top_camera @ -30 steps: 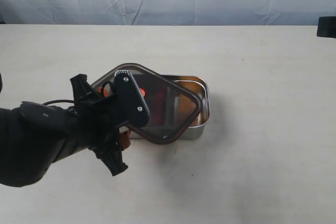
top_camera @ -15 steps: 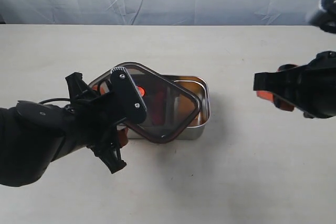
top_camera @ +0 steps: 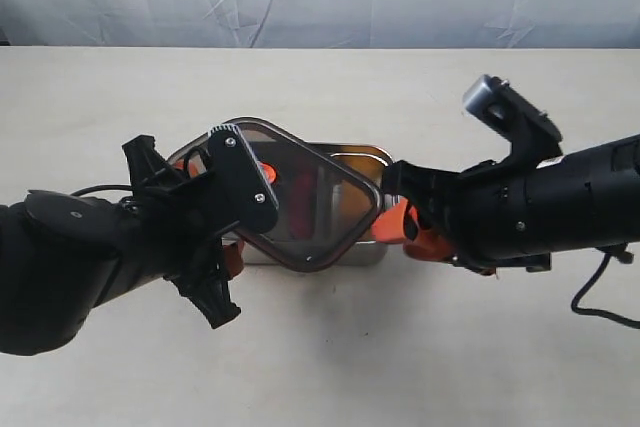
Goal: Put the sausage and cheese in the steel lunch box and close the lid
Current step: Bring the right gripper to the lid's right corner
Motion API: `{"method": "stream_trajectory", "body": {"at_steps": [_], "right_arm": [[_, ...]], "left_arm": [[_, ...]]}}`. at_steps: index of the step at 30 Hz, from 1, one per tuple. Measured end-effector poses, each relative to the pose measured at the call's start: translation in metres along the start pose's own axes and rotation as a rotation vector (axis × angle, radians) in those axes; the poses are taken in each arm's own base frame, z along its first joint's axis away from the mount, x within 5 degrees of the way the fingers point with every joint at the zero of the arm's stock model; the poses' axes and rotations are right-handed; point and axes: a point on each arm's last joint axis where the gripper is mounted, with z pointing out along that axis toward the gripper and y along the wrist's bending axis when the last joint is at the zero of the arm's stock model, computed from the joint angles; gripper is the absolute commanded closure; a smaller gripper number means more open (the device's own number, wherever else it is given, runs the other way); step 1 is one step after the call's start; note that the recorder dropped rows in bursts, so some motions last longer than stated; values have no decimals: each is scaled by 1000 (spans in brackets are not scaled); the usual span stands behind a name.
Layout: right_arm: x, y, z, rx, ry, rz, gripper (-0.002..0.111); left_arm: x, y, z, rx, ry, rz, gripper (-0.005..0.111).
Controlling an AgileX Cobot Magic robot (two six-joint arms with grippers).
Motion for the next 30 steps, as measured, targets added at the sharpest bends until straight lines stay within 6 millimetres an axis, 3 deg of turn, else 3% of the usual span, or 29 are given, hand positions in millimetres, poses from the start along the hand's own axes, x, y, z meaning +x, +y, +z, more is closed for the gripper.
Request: {"method": "stream_trajectory", "body": {"at_steps": [6,14,22,30], "right_arm": [[6,4,15,-97,108,-11,108],[9,-2,31,-95,158,-16,108],[28,5,67,-90,238,-46,108],[14,9,79,-64,175,-48,108]], "left_arm": [[0,0,0,2,-1,0,45],[0,0,0,2,-1,0,45],[0,0,0,2,-1,0,45],[0,0,0,2,-1,0,45]]}}
